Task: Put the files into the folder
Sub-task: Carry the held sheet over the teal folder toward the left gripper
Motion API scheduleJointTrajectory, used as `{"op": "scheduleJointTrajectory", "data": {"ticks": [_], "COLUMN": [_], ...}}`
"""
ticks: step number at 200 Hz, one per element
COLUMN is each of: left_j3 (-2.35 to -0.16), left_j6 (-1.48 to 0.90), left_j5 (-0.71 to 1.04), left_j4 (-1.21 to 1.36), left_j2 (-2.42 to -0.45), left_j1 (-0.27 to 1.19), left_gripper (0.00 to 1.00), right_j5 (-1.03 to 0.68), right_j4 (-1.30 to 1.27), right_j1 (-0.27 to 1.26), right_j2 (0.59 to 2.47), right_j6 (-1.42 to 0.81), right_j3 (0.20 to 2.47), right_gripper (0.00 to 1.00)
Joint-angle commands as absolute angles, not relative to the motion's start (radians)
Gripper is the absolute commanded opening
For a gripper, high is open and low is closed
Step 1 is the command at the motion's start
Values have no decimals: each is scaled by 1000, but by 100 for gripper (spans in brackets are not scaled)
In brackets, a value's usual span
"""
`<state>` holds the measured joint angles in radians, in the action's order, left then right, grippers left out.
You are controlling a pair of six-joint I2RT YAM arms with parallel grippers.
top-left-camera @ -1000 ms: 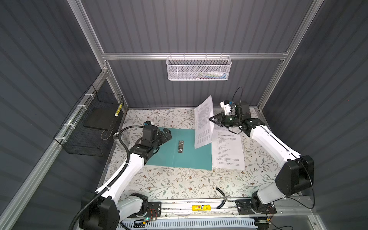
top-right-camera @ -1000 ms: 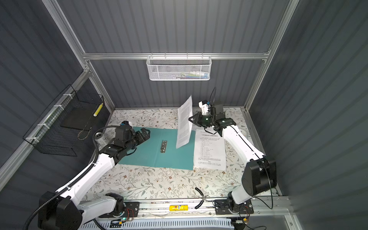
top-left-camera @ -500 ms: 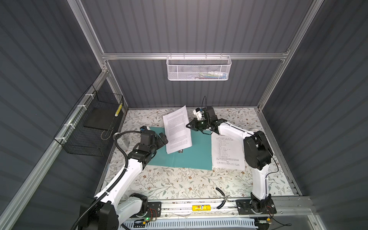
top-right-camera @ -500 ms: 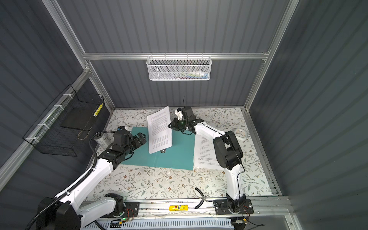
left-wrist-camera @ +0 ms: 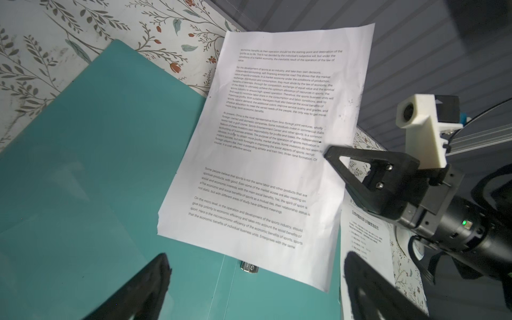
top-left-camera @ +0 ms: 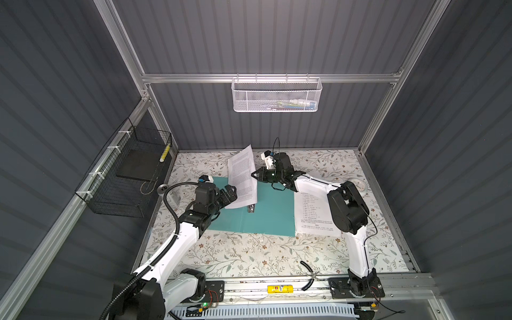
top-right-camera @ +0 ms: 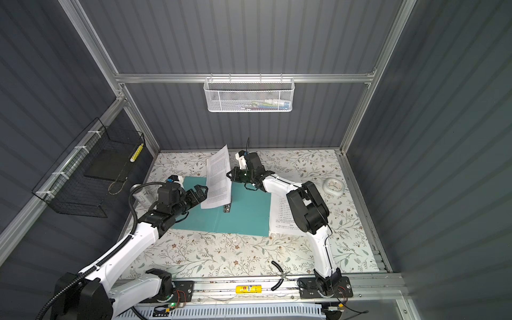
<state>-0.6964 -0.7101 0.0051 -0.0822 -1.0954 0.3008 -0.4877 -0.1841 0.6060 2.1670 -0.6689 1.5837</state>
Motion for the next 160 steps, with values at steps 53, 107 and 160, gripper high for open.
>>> {"op": "scheduleJointTrajectory", "data": {"ticks": [53,107,160], "left_j3": [-680,-652,-641], "left_j6": [-717,-732,-737], "left_j5": [31,26,22], "left_j4": [-82,-83,-92], "left_j2": [-1076,-1053,-1047], "left_j1": [290,290,290], "left_gripper": [98,97,97], "right_j5": [-392,-390,-457], "right_j4": [-272,-322,-313], "right_j1": [675,690,704], "right_j2": [2211,2237,2287], "right_j6": [-666,-751,-782], "right_j3": [1536,1506,1541], "right_gripper": [0,0,0]}}
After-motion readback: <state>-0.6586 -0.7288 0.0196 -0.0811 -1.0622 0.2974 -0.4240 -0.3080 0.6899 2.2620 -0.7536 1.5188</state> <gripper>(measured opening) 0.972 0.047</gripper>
